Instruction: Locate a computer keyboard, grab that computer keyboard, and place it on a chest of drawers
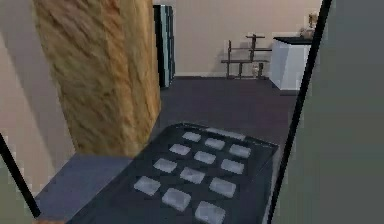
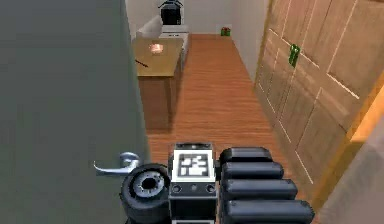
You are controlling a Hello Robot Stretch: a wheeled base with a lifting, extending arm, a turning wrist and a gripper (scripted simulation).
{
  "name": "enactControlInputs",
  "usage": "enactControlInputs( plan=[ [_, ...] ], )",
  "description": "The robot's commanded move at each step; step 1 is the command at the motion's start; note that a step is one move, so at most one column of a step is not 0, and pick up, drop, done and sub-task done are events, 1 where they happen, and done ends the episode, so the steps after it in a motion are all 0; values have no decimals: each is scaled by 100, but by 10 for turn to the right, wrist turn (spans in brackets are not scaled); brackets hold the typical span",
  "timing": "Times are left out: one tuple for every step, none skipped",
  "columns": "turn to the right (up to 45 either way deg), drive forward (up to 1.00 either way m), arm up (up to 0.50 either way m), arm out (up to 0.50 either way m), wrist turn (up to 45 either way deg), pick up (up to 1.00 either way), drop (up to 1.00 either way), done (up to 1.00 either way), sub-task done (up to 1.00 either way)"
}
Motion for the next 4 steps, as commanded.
enactControlInputs(
  plan=[
    [0,50,0,0,0,0,0,0,0],
    [210,0,0,0,0,0,0,0,0],
    [0,100,0,0,0,0,0,0,0],
    [120,0,0,0,0,0,0,0,0]
  ],
)
